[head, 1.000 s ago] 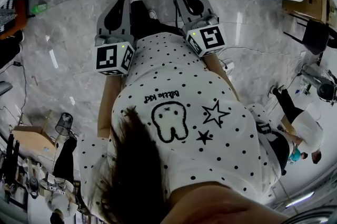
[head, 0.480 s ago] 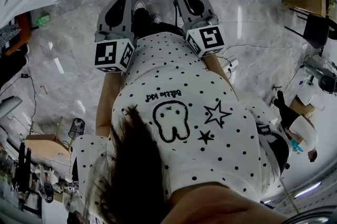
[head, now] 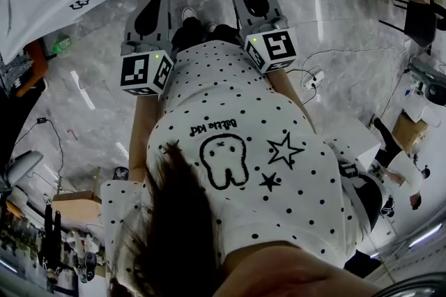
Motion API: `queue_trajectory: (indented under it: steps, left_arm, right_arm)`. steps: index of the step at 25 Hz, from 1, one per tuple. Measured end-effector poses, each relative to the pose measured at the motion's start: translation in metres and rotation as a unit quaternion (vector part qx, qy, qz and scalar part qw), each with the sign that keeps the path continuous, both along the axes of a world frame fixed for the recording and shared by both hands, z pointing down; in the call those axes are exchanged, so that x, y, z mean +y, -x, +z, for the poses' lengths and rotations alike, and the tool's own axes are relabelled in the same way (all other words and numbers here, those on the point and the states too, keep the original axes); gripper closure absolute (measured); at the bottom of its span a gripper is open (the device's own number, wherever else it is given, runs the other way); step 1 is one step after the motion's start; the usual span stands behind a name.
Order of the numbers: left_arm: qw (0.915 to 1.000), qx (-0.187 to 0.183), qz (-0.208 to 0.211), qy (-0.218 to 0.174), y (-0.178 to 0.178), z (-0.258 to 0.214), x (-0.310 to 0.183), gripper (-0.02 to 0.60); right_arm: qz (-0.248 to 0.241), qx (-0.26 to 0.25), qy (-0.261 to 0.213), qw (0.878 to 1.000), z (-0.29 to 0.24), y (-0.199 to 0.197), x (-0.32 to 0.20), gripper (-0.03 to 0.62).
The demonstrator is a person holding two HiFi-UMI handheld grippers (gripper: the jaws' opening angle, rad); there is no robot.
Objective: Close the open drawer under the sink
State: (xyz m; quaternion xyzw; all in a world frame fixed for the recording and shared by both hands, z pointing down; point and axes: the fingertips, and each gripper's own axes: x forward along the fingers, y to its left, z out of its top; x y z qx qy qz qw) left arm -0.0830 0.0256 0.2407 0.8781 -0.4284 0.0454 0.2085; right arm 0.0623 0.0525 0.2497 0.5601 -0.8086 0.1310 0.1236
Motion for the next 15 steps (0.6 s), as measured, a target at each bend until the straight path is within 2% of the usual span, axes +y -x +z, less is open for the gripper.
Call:
queue_trajectory:
  steps: [8, 15]
  left_arm:
    - [0.9991, 0.015, -0.036, 0.015, 0.026, 0.008, -0.014, 0.572]
    - [0.9993, 0.013, -0.034, 0.005, 0.027, 0.004, -0.011, 0.572]
  right_arm:
    - [-0.015, 0.008, 0.01, 1.0, 0.005, 0.015, -0.014, 0.58]
    - [-0.032, -0.034, 0.028, 0.999, 0.012, 0.021, -0.015, 0.58]
